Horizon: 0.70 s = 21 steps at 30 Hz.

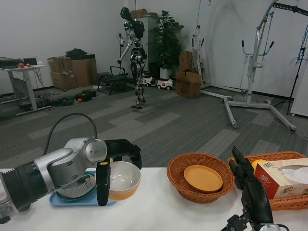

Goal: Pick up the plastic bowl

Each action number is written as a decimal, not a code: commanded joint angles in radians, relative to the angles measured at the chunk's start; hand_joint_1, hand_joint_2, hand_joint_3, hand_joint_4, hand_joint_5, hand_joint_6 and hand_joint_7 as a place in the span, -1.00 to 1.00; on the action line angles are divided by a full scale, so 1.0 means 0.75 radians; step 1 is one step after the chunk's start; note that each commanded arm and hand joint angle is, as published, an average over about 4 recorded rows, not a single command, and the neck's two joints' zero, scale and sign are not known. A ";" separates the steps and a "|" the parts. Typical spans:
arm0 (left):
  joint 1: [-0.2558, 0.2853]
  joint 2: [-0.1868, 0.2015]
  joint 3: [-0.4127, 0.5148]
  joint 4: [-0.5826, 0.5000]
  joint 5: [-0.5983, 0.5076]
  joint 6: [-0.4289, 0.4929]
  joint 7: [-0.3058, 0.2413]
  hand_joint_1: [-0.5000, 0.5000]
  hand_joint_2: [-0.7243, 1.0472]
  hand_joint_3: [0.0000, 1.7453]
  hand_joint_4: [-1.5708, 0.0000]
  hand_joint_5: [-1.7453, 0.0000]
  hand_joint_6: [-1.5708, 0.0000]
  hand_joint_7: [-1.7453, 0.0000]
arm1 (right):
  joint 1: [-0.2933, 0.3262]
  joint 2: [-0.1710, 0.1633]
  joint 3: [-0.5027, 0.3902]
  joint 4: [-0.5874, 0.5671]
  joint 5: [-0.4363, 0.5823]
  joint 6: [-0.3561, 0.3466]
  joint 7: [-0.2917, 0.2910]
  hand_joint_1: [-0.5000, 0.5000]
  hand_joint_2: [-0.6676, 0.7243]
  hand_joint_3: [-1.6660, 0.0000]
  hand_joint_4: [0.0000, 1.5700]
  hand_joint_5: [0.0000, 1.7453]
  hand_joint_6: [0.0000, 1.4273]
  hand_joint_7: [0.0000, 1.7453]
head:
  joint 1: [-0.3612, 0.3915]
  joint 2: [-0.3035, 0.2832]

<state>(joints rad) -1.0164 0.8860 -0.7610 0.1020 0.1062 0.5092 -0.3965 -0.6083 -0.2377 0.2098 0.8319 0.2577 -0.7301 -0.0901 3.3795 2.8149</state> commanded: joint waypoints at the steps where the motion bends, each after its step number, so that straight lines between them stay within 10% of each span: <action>1: -0.054 0.040 -0.022 -0.013 0.005 0.004 -0.011 0.96 0.40 -1.00 -0.76 -1.00 -0.77 -0.68 | -0.036 -0.012 0.002 0.028 -0.003 0.010 -0.001 -0.92 0.64 1.00 -1.00 -1.00 -1.00 -1.00 | -0.008 0.001; 21: -0.032 0.044 -0.017 -0.014 -0.019 0.004 -0.011 0.96 0.40 -1.00 -0.76 -1.00 -0.77 -0.68 | -0.038 -0.008 0.024 0.028 0.005 0.010 0.002 -0.92 0.64 1.00 -1.00 -1.00 -1.00 -1.00 | -0.021 0.029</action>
<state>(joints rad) -1.0442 0.9085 -0.7756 0.0995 0.0949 0.5099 -0.3978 -0.6272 -0.2414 0.2270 0.8641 0.2602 -0.7283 -0.0899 3.3610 2.8398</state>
